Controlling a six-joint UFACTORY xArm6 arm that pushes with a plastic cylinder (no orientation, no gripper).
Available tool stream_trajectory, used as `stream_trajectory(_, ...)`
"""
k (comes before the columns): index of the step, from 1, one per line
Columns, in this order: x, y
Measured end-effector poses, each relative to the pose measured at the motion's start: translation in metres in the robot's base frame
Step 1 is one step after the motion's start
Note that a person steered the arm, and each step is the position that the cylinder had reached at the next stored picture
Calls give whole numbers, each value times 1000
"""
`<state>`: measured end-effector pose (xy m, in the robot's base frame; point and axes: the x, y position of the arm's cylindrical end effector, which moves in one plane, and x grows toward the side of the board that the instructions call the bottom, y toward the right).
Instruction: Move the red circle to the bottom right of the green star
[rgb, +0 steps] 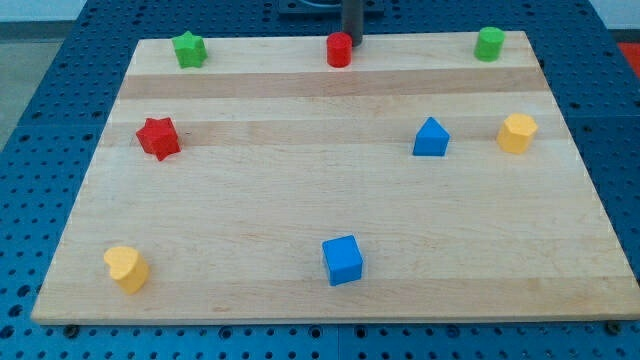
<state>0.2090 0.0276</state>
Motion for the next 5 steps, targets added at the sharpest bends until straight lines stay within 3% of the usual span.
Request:
stream_trajectory(2, 34, -5)
stream_trajectory(5, 89, -89)
